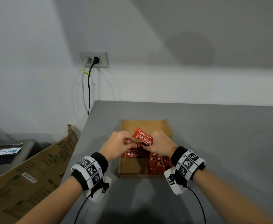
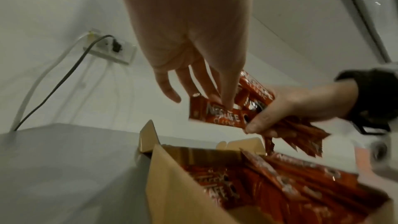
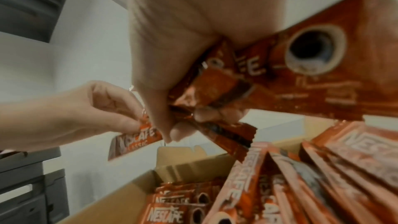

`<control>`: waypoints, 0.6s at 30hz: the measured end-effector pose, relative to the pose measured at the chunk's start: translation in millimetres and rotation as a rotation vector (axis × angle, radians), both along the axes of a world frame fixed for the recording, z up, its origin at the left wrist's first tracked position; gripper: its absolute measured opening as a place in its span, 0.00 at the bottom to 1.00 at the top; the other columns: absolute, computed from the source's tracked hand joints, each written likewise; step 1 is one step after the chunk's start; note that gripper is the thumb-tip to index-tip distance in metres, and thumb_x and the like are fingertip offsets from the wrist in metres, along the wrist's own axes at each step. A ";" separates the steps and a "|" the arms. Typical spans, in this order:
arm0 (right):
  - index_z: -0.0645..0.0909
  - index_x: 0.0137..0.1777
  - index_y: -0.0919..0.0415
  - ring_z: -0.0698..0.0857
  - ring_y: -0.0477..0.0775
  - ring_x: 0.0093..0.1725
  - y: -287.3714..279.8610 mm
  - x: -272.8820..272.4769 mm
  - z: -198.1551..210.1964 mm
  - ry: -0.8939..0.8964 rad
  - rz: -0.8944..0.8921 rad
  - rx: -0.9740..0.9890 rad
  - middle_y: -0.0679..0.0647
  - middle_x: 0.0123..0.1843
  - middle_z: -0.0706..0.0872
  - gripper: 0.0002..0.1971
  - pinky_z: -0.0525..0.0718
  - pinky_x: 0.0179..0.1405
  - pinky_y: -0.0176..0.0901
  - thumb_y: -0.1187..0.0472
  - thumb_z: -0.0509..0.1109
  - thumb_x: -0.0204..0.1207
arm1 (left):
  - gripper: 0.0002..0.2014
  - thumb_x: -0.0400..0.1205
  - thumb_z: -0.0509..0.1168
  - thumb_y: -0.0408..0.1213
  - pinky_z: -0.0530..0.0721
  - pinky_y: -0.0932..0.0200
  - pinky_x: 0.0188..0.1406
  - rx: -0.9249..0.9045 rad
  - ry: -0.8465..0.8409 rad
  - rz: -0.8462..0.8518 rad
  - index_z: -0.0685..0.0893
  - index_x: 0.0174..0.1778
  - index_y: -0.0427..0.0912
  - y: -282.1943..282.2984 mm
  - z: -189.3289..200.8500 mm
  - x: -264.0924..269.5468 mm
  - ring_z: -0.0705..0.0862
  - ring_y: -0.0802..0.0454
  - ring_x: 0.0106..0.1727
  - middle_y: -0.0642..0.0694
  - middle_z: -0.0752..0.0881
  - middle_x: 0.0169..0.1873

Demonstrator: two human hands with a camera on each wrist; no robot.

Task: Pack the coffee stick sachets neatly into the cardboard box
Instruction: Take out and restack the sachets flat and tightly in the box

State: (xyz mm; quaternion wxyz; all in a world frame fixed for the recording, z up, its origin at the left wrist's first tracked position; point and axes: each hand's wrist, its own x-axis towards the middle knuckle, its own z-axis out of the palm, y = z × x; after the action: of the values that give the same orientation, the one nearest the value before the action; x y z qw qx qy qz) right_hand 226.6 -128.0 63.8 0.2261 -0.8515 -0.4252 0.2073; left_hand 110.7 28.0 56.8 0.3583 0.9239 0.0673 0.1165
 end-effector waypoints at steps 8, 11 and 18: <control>0.69 0.30 0.51 0.77 0.43 0.29 2.3 -0.7 -6.0 -0.081 -0.041 0.012 0.45 0.31 0.77 0.16 0.70 0.26 0.30 0.55 0.72 0.75 | 0.08 0.78 0.70 0.32 0.81 0.72 0.43 0.119 0.146 -0.044 0.90 0.51 0.39 -2.3 -15.6 3.6 0.83 0.61 0.39 0.45 0.90 0.47; 0.75 0.33 0.55 0.82 0.49 0.34 -2.4 4.2 -4.7 -0.076 -0.130 0.065 0.47 0.32 0.80 0.11 0.76 0.29 0.33 0.55 0.72 0.74 | 0.09 0.79 0.68 0.32 0.83 0.67 0.48 0.196 0.211 -0.081 0.89 0.53 0.37 -8.8 -20.0 9.0 0.87 0.55 0.46 0.43 0.90 0.48; 0.74 0.32 0.53 0.80 0.47 0.29 -12.6 13.5 -13.1 0.009 -0.215 0.171 0.49 0.30 0.80 0.12 0.76 0.29 0.37 0.54 0.73 0.72 | 0.08 0.79 0.67 0.31 0.82 0.69 0.47 0.224 0.318 -0.147 0.89 0.51 0.37 -16.7 -31.3 14.4 0.87 0.53 0.46 0.44 0.90 0.47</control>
State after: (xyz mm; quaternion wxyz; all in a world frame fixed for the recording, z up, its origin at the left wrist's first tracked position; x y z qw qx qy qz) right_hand 240.1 -140.6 50.6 0.3205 -0.8689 -0.3466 0.1488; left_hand 125.1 11.3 25.5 0.2455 0.9672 0.0418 -0.0505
